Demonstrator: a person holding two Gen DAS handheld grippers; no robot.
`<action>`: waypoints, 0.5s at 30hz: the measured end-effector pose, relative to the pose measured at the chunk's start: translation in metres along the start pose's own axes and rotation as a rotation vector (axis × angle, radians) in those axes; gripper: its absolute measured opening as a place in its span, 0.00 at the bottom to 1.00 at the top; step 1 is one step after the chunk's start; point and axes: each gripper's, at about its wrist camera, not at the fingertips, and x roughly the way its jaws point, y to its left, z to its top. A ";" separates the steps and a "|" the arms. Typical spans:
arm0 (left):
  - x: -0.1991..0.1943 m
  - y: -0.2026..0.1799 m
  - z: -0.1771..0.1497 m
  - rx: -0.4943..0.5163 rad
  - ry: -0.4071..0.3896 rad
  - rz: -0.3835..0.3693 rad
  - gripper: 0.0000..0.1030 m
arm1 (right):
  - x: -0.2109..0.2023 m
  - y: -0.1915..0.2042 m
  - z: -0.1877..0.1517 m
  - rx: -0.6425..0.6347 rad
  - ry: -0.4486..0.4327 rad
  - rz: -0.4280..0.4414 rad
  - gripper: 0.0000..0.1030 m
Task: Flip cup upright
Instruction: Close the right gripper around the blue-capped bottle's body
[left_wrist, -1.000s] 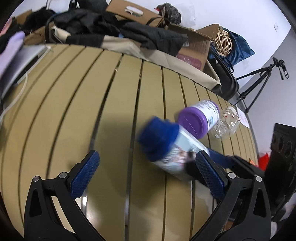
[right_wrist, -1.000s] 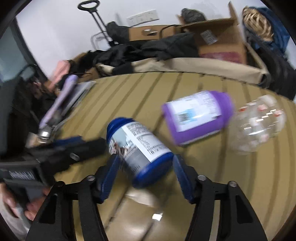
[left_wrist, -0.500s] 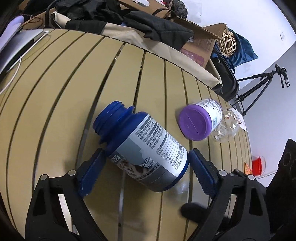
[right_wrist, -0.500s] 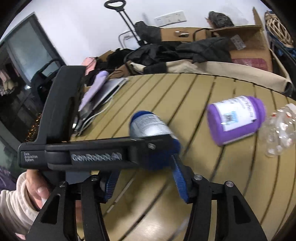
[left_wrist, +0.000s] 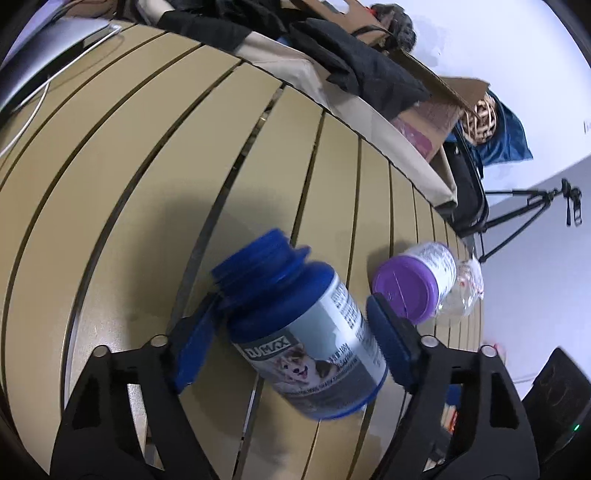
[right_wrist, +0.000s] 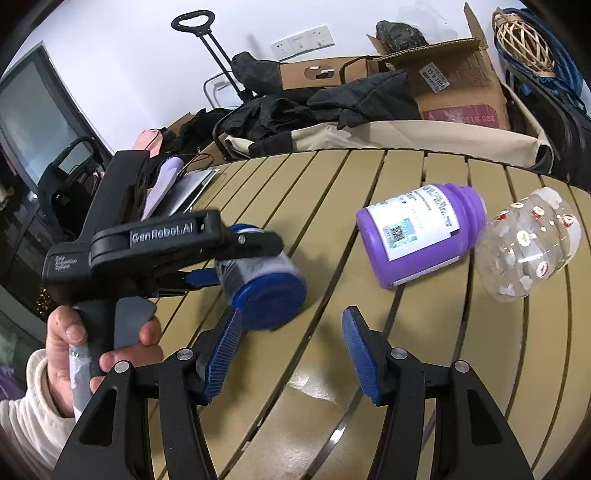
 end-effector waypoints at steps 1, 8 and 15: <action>0.004 -0.001 -0.001 0.001 0.018 -0.011 0.72 | -0.001 -0.001 0.001 0.004 -0.004 -0.004 0.61; 0.003 -0.007 -0.002 0.055 0.020 -0.015 0.59 | -0.019 -0.015 0.015 0.049 -0.054 -0.090 0.61; -0.025 -0.002 0.004 0.151 -0.105 0.040 0.59 | -0.010 0.007 0.063 0.054 -0.046 0.009 0.69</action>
